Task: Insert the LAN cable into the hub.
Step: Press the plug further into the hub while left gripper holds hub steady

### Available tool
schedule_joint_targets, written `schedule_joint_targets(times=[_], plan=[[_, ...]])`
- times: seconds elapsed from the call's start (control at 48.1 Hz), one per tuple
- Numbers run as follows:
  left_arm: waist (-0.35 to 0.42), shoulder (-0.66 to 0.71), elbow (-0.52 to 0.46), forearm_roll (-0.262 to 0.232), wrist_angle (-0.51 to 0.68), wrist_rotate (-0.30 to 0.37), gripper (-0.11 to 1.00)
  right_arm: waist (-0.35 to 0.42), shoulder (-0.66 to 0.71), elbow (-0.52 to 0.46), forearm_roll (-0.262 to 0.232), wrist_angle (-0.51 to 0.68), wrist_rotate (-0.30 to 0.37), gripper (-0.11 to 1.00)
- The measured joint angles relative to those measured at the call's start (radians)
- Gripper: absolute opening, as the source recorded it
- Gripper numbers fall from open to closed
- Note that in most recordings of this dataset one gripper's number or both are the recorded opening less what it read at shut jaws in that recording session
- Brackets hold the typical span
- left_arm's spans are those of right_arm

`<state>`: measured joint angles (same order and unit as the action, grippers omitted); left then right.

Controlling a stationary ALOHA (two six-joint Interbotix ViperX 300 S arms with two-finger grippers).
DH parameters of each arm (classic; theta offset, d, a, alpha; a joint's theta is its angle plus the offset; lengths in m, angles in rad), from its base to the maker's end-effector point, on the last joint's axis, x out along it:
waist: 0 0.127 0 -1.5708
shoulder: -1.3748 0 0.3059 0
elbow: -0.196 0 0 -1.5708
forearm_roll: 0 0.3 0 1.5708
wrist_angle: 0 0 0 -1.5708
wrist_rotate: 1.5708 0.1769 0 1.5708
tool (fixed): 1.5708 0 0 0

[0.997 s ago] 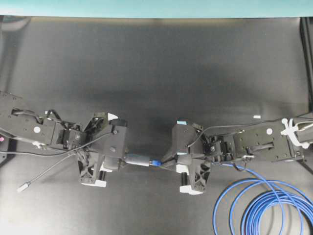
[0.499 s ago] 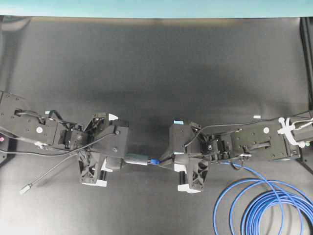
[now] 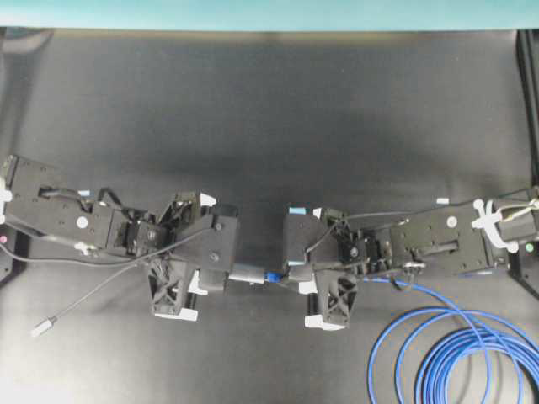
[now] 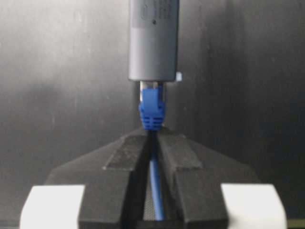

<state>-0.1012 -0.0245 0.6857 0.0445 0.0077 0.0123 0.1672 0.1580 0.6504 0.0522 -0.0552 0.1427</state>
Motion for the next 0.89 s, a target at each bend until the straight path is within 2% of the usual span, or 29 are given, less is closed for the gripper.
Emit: schedule_joint_targets(times=[0.395,0.436,0.602,0.686,0.748,0.893], plan=[[-0.005,-0.017,0.037,0.0,0.014,0.0,0.28,-0.003,0.0,-0.009,0.0,0.003,-0.002,0.06],[-0.005,-0.017,0.037,0.0,0.014,0.0,0.28,-0.003,-0.002,-0.009,0.0,0.003,-0.002,0.12],[-0.006,-0.017,0.037,-0.002,0.014,-0.006,0.28,-0.012,-0.008,-0.015,0.0,0.002,-0.002,0.6],[-0.006,-0.015,0.037,0.0,0.012,-0.008,0.28,-0.017,-0.012,-0.015,0.0,0.002,-0.002,0.8],[-0.006,-0.014,0.038,-0.002,0.012,-0.008,0.28,-0.015,-0.02,-0.006,0.0,0.002,-0.002,0.86],[-0.005,-0.008,0.049,-0.002,0.014,-0.008,0.28,-0.012,-0.066,0.052,0.0,-0.011,0.0,0.84]])
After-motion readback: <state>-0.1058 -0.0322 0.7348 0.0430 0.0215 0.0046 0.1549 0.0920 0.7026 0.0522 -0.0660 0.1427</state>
